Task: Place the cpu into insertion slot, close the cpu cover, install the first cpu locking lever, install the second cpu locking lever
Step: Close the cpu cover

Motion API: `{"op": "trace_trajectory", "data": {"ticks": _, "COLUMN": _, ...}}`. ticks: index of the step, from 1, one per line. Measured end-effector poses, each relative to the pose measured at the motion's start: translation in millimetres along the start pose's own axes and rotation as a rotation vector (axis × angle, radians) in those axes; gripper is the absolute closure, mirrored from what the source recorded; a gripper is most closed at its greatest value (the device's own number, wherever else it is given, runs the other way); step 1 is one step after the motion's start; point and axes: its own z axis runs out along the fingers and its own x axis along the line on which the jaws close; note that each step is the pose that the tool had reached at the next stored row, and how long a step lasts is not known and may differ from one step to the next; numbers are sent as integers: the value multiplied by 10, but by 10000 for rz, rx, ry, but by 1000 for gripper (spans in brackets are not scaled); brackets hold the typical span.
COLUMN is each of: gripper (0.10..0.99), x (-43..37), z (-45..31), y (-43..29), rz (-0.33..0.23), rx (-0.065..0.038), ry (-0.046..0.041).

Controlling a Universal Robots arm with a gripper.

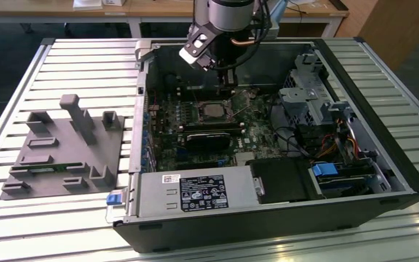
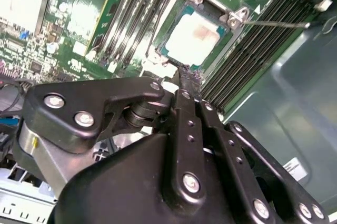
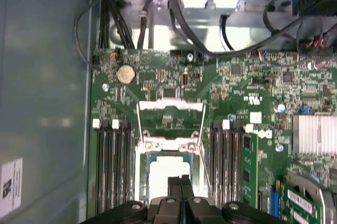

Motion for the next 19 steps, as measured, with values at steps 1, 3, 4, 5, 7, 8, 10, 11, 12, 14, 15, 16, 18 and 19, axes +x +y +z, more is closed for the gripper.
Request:
{"op": "trace_trajectory", "data": {"ticks": 1, "gripper": 973, "x": 0, "z": 2, "y": 18, "rz": -1, "rx": 0, "ry": 2}}
{"op": "trace_trajectory", "data": {"ticks": 3, "gripper": 973, "x": 2, "z": 4, "y": 58, "rz": 0, "rx": 0, "ry": 1}}
{"op": "trace_trajectory", "data": {"ticks": 4, "gripper": 973, "x": 3, "z": 7, "y": 79, "rz": 0, "rx": 0, "ry": 0}}
{"op": "trace_trajectory", "data": {"ticks": 5, "gripper": 973, "x": 4, "z": 9, "y": 100, "rz": 0, "rx": 3, "ry": 0}}
{"op": "trace_trajectory", "data": {"ticks": 7, "gripper": 973, "x": 7, "z": 18, "y": 149, "rz": 1, "rx": 15, "ry": 2}}
{"op": "trace_trajectory", "data": {"ticks": 8, "gripper": 973, "x": 8, "z": 23, "y": 179, "rz": 2, "rx": 28, "ry": 1}}
{"op": "trace_trajectory", "data": {"ticks": 10, "gripper": 973, "x": 9, "z": 31, "y": 239, "rz": 2, "rx": 72, "ry": -1}}
{"op": "trace_trajectory", "data": {"ticks": 11, "gripper": 973, "x": 10, "z": 35, "y": 263, "rz": 3, "rx": 99, "ry": -1}}
{"op": "trace_trajectory", "data": {"ticks": 12, "gripper": 973, "x": 10, "z": 38, "y": 282, "rz": 4, "rx": 119, "ry": -1}}
{"op": "trace_trajectory", "data": {"ticks": 14, "gripper": 973, "x": 11, "z": 42, "y": 305, "rz": 3, "rx": 129, "ry": -2}}
{"op": "trace_trajectory", "data": {"ticks": 15, "gripper": 973, "x": 11, "z": 44, "y": 316, "rz": 3, "rx": 130, "ry": -1}}
{"op": "trace_trajectory", "data": {"ticks": 16, "gripper": 973, "x": 11, "z": 46, "y": 327, "rz": -4, "rx": 130, "ry": 0}}
{"op": "trace_trajectory", "data": {"ticks": 18, "gripper": 973, "x": 12, "z": 49, "y": 351, "rz": -36, "rx": 130, "ry": 1}}
{"op": "trace_trajectory", "data": {"ticks": 19, "gripper": 973, "x": 12, "z": 51, "y": 363, "rz": -48, "rx": 131, "ry": 1}}
